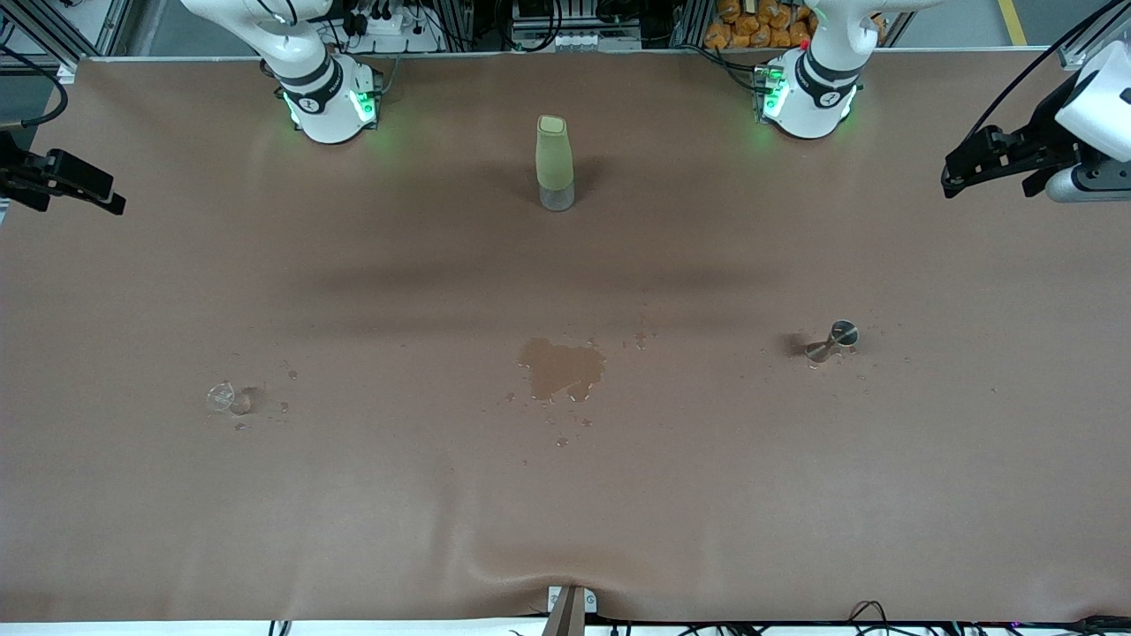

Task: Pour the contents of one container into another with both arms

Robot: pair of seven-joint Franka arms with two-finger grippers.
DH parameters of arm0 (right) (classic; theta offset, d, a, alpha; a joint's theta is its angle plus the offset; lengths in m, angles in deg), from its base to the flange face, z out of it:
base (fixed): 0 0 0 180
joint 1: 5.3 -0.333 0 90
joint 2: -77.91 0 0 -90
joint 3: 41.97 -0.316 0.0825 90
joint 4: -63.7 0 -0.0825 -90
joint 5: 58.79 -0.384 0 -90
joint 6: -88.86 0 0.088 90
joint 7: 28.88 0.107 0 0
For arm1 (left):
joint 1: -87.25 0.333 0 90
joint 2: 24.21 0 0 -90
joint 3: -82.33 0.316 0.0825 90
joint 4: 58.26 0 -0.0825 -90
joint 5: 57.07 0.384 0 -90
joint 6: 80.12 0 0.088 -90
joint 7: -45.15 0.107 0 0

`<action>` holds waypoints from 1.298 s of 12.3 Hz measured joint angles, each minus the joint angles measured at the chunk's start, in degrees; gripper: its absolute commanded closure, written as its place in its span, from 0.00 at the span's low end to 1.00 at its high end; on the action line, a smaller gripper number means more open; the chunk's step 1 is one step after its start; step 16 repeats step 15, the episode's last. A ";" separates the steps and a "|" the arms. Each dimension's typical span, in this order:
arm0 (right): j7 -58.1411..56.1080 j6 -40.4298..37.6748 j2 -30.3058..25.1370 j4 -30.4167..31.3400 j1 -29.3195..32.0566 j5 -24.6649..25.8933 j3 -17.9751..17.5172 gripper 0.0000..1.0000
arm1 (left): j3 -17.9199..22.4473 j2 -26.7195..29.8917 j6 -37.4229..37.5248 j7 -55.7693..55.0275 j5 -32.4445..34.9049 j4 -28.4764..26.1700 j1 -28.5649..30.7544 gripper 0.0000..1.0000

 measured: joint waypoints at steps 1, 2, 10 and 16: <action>0.00 -0.05 0.00 0.00 0.00 0.02 -0.01 0.00 | -0.03 -0.03 -0.60 -0.27 1.58 -0.48 -0.08 0.00; 0.00 -0.09 0.00 0.00 0.00 0.06 -0.02 0.00 | -0.05 -0.05 -0.87 -1.70 2.23 -0.77 -0.16 0.00; 0.00 -0.09 0.00 -0.07 0.00 0.15 0.00 0.00 | -0.06 -0.04 -1.38 -4.29 3.08 -0.78 -0.41 0.00; 0.00 -0.09 0.00 -0.07 0.00 0.15 -0.02 0.00 | -0.01 -0.04 -1.48 -4.78 2.92 -0.60 -0.42 0.00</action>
